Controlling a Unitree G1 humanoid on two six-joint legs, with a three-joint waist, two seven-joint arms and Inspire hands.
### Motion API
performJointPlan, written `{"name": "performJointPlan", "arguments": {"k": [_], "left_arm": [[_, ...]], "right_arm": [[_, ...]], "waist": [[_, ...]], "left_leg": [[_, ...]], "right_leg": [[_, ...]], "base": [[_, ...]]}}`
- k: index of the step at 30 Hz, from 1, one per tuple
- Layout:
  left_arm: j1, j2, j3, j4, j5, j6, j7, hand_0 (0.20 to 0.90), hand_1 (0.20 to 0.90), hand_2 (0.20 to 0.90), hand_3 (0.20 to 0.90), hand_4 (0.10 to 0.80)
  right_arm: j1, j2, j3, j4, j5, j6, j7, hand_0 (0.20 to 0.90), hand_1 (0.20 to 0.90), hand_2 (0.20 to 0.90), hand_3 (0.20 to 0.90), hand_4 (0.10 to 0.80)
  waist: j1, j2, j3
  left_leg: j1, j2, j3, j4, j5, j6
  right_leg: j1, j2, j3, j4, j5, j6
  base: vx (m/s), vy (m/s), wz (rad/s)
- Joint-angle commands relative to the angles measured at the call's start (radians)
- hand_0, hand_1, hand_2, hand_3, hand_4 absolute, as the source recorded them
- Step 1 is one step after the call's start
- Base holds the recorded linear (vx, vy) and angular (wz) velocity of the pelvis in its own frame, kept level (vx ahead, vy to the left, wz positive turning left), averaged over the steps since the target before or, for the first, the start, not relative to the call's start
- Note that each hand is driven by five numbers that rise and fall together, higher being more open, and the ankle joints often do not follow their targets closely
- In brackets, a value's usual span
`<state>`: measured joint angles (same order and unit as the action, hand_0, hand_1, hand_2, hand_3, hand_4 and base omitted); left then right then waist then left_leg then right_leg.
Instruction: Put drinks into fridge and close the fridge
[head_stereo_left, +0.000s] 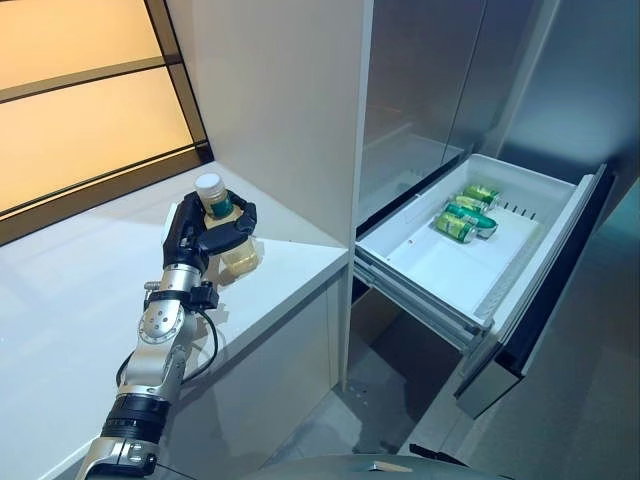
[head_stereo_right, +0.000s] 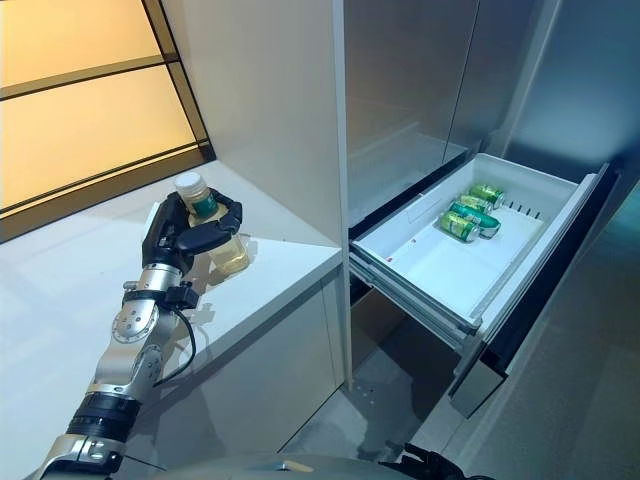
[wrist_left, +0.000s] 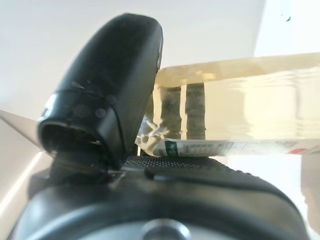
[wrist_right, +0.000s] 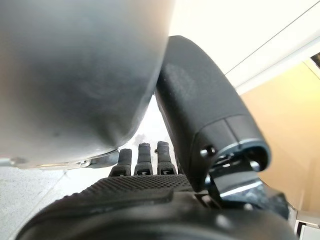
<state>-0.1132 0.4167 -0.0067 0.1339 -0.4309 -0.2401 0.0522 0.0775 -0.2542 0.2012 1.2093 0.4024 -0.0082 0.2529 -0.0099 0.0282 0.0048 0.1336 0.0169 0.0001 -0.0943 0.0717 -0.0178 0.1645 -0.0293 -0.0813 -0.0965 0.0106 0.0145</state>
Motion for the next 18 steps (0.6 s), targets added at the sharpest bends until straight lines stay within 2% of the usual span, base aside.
{"name": "performJointPlan", "arguments": {"k": [1, 6, 9, 10, 12, 13, 15, 18], "left_arm": [[-0.106, 0.046, 0.038, -0.038, -0.003, -0.091, 0.002, 0.3, 0.3, 0.3, 0.2, 0.1], [-0.111, 0.03, 0.031, -0.116, -0.114, -0.128, -0.045, 0.3, 0.3, 0.3, 0.2, 0.1], [-0.105, 0.006, 0.029, -0.197, -0.248, -0.16, -0.12, 0.3, 0.3, 0.3, 0.2, 0.1], [-0.099, -0.01, 0.03, -0.242, -0.309, -0.158, -0.162, 0.3, 0.3, 0.3, 0.2, 0.1], [-0.093, -0.031, 0.027, -0.307, -0.399, -0.156, -0.236, 0.3, 0.3, 0.3, 0.2, 0.1], [-0.093, -0.035, 0.026, -0.322, -0.409, -0.152, -0.242, 0.3, 0.3, 0.3, 0.2, 0.1], [-0.094, -0.048, 0.015, -0.419, -0.483, -0.15, -0.301, 0.3, 0.3, 0.3, 0.2, 0.1], [-0.102, -0.045, 0.01, -0.465, -0.517, -0.154, -0.332, 0.3, 0.3, 0.3, 0.2, 0.1]], "right_arm": [[-0.044, 0.032, 0.026, -0.052, -0.014, -0.047, 0.049, 0.9, 0.9, 0.9, 0.9, 0.8], [-0.049, 0.014, 0.132, -0.284, -0.138, -0.084, 0.068, 0.9, 0.9, 0.9, 0.9, 0.8], [-0.039, 0.011, 0.163, -0.536, -0.085, -0.031, 0.098, 0.9, 0.9, 0.9, 0.9, 0.8], [-0.032, 0.016, 0.166, -0.655, -0.062, 0.011, 0.107, 0.9, 0.9, 0.9, 0.9, 0.8], [-0.024, 0.013, 0.172, -0.79, -0.025, 0.03, 0.146, 0.9, 0.9, 0.9, 0.9, 0.8], [-0.023, 0.013, 0.172, -0.814, -0.019, 0.039, 0.149, 0.9, 0.9, 0.9, 0.9, 0.8], [-0.031, 0.005, 0.16, -0.993, 0.036, 0.08, 0.197, 0.9, 0.9, 0.9, 0.9, 0.8], [-0.047, -0.017, 0.149, -1.123, 0.062, 0.131, 0.209, 0.9, 0.9, 0.9, 0.9, 0.8]], "waist": [[0.001, -0.025, -0.014], [0.003, -0.032, -0.005], [0.0, -0.039, 0.002], [-0.002, -0.041, 0.004], [-0.007, -0.043, 0.007], [-0.007, -0.044, 0.008], [-0.012, -0.047, 0.011], [-0.014, -0.049, 0.012]], "left_leg": [[0.026, -0.036, 0.049, 0.007, -0.096, 0.04], [0.022, -0.036, 0.041, 0.007, -0.091, 0.039], [0.018, -0.035, 0.036, 0.007, -0.085, 0.037], [0.015, -0.035, 0.034, 0.007, -0.083, 0.036], [0.012, -0.033, 0.032, 0.007, -0.081, 0.035], [0.012, -0.033, 0.032, 0.007, -0.081, 0.034], [0.008, -0.031, 0.033, 0.007, -0.079, 0.031], [0.005, -0.03, 0.037, 0.007, -0.078, 0.028]], "right_leg": [[-0.01, -0.018, 0.001, 0.013, 0.022, 0.03], [-0.011, -0.021, -0.006, 0.011, 0.025, 0.03], [-0.013, -0.024, -0.012, 0.01, 0.029, 0.029], [-0.015, -0.024, -0.012, 0.009, 0.03, 0.03], [-0.018, -0.025, -0.013, 0.009, 0.031, 0.031], [-0.018, -0.025, -0.013, 0.009, 0.03, 0.031], [-0.023, -0.024, -0.011, 0.009, 0.029, 0.033], [-0.027, -0.023, -0.007, 0.009, 0.029, 0.036]], "base": [[0.0, 0.0, 0.0], [-0.004, -0.006, 0.0], [-0.029, -0.035, 0.02], [-0.037, -0.034, 0.01], [-0.018, -0.017, 0.01], [-0.038, -0.029, 0.04], [-0.046, -0.032, 0.05], [-0.038, -0.022, -0.01]]}}
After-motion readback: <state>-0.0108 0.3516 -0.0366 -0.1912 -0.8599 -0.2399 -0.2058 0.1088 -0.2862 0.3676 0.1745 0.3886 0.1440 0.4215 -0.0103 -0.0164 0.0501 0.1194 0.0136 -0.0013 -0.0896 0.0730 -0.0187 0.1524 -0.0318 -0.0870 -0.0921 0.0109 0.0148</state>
